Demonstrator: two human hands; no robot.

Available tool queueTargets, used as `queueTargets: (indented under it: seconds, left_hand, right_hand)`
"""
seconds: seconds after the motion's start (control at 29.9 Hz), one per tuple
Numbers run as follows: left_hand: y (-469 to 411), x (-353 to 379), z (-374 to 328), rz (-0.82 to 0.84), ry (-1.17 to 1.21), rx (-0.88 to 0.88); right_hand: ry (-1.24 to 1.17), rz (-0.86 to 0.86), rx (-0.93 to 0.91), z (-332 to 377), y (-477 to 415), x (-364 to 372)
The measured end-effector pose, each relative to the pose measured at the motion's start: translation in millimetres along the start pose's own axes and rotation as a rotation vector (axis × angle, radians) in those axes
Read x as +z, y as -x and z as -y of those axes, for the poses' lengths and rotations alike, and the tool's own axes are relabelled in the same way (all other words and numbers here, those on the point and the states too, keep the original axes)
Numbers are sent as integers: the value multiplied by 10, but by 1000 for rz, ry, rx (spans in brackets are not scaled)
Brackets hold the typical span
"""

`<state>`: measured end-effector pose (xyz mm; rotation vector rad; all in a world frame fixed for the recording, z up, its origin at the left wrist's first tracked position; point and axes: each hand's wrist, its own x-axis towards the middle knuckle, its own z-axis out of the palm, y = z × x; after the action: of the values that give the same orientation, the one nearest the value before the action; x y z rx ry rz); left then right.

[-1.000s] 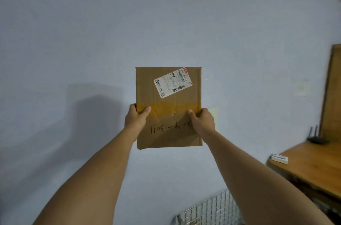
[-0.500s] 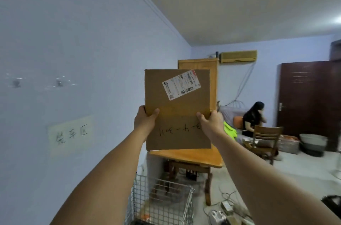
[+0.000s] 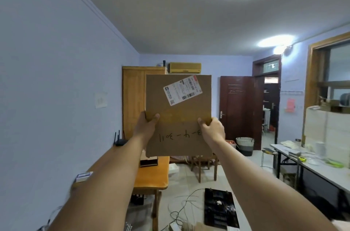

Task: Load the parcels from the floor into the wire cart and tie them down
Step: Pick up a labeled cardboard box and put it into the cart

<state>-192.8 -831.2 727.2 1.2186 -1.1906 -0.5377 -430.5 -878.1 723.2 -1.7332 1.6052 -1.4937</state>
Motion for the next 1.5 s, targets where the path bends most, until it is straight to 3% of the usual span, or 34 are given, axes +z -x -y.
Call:
queueTargets:
  seconds: [0.2,0.4,0.77,1.14,1.3,1.5]
  left_hand:
    - [-709,297,175,-34,-89,-1]
    - [-1400,275,538,-127,-124,-29]
    - [-2506,-802,1377,-420,-293,-123]
    - [-1965,-2921,1788,-911,-453,-334]
    - [-1421,-3499,1801,-1165,-458,-355]
    - [-880,-3850,1948,-1354,-518,-398]
  right_hand:
    - [-26,23,5,-216,-660,259]
    - [-58,48,-8,-272,-1295,1009]
    - [-126,301,-108,217,-2055,3172]
    - [-332,836,-311,1408,-1076,5616]
    - [-412,1065,-433,1857,-401,6209]
    - [-463,1275,-491,2024,272,6682]
